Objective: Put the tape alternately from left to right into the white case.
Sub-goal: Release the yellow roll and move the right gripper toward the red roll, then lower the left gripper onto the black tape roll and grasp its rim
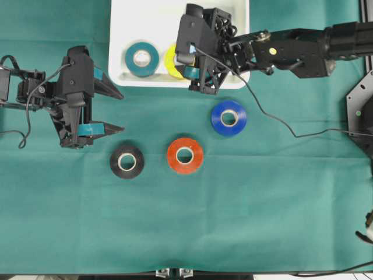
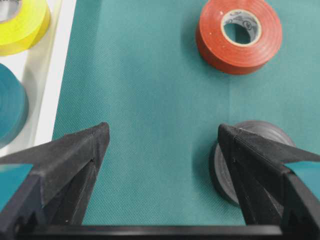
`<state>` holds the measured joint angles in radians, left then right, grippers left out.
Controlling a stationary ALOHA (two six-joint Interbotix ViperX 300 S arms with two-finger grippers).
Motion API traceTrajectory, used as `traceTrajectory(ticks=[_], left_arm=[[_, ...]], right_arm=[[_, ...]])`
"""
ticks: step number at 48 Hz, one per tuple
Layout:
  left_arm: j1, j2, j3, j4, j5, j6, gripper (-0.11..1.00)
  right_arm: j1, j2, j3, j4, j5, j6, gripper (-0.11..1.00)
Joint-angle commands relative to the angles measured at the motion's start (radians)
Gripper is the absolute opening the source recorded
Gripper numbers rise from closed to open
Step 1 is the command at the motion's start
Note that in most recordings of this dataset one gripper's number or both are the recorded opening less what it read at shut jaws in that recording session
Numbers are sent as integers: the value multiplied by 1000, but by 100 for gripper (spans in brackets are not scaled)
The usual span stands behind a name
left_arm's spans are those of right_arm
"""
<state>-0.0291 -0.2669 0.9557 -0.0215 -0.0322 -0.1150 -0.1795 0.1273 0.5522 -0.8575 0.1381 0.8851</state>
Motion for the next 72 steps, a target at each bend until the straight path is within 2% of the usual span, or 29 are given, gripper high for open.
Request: traceTrajectory(ticks=[1, 18, 38, 52, 72], left_arm=[[-5, -14, -9, -2, -9, 0, 72], [-5, -14, -9, -3, -8, 0, 72], [-25, -14, -9, -3, -9, -2, 72], [-43, -14, -3, -3, -9, -6, 72], [-77, -8, 2, -5, -6, -12, 72]], right_arm=[[41, -57, 9, -3, -6, -2, 74], [204, -109, 67, -3, -6, 2, 74], [318, -114, 86, 2, -3, 5, 74], [357, -135, 121, 8, -3, 8, 74], [360, -140, 144, 12, -6, 8, 74]])
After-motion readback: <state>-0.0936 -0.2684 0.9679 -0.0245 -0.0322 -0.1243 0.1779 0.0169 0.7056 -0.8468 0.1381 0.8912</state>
